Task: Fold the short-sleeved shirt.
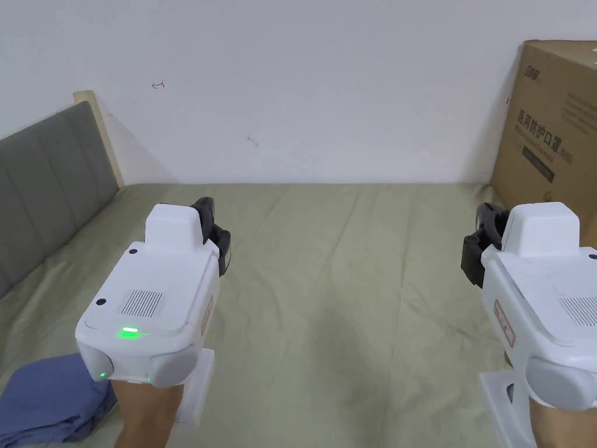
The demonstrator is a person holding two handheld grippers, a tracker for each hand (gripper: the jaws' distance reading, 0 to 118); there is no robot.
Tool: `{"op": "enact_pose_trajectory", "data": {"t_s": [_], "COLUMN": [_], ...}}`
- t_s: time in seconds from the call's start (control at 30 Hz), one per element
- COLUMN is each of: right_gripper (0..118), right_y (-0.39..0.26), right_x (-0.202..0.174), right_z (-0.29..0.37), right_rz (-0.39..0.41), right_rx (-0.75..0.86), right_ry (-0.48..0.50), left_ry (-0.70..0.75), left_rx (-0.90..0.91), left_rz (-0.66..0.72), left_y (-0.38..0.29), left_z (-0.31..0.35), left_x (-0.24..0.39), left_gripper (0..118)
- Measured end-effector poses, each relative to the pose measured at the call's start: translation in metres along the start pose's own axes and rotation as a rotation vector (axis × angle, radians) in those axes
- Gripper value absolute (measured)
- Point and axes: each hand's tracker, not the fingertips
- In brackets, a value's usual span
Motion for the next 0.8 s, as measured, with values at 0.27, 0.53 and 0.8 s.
{"op": "enact_pose_trajectory", "data": {"t_s": [0.27,0.53,0.8], "right_gripper": [0,0,0], "right_y": [-0.0036,-0.0042,-0.0035], "right_x": [0.0032,0.0033,0.0039], "right_z": [0.0001,-0.0011,0.0006], "right_rz": [0.000,0.002,0.007], "right_rx": [-0.006,-0.009,-0.007], "right_ry": [-0.006,-0.009,-0.006], "left_ry": [-0.020,-0.031,-0.027], "left_rx": [-0.007,-0.019,-0.022], "left_rz": [0.013,0.028,0.023], "left_y": [-0.0049,-0.0066,-0.0085], "left_z": [-0.0024,-0.0053,-0.0059], "left_x": [0.0082,0.0099,0.0097], "left_gripper": [0,0,0]}}
